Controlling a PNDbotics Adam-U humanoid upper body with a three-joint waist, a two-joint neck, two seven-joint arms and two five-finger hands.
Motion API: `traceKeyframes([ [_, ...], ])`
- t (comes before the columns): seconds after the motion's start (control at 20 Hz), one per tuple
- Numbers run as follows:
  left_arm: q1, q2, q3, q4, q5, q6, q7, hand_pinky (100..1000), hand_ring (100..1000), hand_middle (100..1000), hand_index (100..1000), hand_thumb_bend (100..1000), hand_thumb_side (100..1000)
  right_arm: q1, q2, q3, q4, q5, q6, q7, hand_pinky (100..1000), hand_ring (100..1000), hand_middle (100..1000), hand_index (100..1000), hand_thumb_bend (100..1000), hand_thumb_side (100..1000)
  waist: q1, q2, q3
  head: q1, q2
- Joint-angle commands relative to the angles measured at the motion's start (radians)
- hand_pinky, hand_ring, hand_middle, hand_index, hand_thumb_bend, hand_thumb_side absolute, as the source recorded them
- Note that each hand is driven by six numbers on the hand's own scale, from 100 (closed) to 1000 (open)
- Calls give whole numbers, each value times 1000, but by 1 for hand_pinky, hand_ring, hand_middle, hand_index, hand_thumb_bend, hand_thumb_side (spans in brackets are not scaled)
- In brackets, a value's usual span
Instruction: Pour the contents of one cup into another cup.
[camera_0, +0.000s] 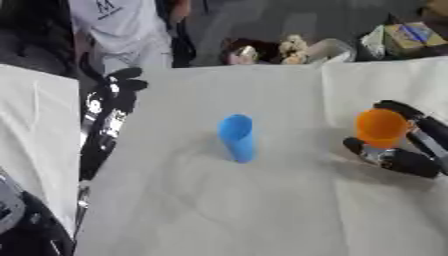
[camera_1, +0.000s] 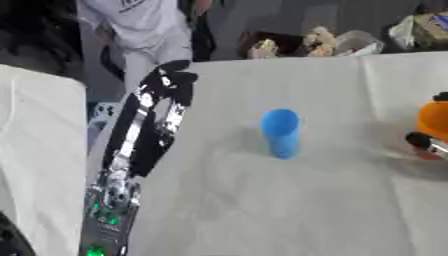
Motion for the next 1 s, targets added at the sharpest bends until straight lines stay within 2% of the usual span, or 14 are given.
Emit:
traceKeyframes([
  [0.05,-6,12,8,-18,5,-2,-3,824,850,866,788,239,999,-12,-12,-6,-3,-4,0,5,861,890,993,1000,551,798,-8,-8,0,3,-7],
  [0.3,-4,11,9,-18,5,-2,-3,825,850,865,787,233,1000,-11,-13,-4,-6,-17,-8,12,847,874,981,1000,508,717,-8,-8,0,5,-8],
  [0.5,-4,12,9,-18,5,-1,-1,826,850,866,786,233,1000,-12,-14,-4,-5,-25,-12,12,826,857,964,1000,469,702,-8,-8,0,6,-7],
  [0.85,-4,11,10,-18,6,-1,-1,827,850,866,783,227,1000,-12,-16,-5,-5,-32,-12,-15,769,811,898,926,348,690,-7,-8,-2,8,-7],
  [1.0,-4,11,10,-18,6,0,-1,828,850,865,782,227,1000,-12,-17,-5,-6,-38,-9,-29,750,798,877,898,329,667,-6,-8,-3,8,-7],
])
